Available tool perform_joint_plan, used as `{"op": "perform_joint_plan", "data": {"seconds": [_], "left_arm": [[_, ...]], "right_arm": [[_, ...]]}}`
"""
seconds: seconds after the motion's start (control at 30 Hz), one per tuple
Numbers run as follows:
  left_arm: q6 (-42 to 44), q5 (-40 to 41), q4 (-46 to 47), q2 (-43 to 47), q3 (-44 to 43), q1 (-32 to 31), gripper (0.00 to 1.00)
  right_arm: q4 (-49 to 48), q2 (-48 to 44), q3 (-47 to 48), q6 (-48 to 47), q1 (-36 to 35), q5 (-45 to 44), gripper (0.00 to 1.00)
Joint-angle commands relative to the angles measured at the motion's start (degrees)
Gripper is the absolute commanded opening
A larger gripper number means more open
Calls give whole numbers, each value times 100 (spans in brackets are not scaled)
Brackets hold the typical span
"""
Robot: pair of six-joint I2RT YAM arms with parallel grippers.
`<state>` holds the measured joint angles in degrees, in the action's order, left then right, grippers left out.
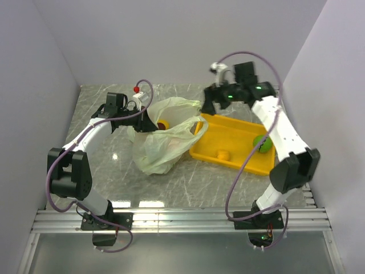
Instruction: Place the fake fruits into the plastic bag and tie a complex knot
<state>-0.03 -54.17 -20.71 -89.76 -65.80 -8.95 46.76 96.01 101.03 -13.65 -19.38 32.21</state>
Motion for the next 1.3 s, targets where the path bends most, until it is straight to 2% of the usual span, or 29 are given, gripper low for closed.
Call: {"op": "perform_joint_plan", "data": {"seconds": [0.0,0.13,0.23,0.4,0.47,0.67,0.83,1.03,1.1,1.2,1.27], "left_arm": [[179,-190,14,239,32,16,1],[232,-243,-30,213,50,16,1],[241,-234,-38,222,85,16,1],[100,-85,32,204,103,16,1],[100,-50,14,152,85,16,0],[179,38,-126,169,67,16,1],[188,65,-161,178,94,16,0],[214,82,-179,151,50,16,1],[223,74,-205,125,24,16,0],[267,65,-240,90,-12,16,1],[276,56,-241,64,-21,16,1]], "right_arm": [[613,-731,-407,-521,644,295,98],[1289,-1031,-1365,-1568,997,181,97],[1231,-1040,-2139,-1896,980,-204,95],[721,-567,-2807,-932,962,-1223,95],[370,-400,-3062,-562,971,-1331,95],[140,119,-3090,89,962,-1120,96],[210,436,-3098,345,953,-805,96],[184,796,-3151,486,927,-900,96],[219,850,-3090,504,953,-830,92],[272,832,-2993,495,962,-777,76],[307,788,-2853,460,1014,-804,60]]}}
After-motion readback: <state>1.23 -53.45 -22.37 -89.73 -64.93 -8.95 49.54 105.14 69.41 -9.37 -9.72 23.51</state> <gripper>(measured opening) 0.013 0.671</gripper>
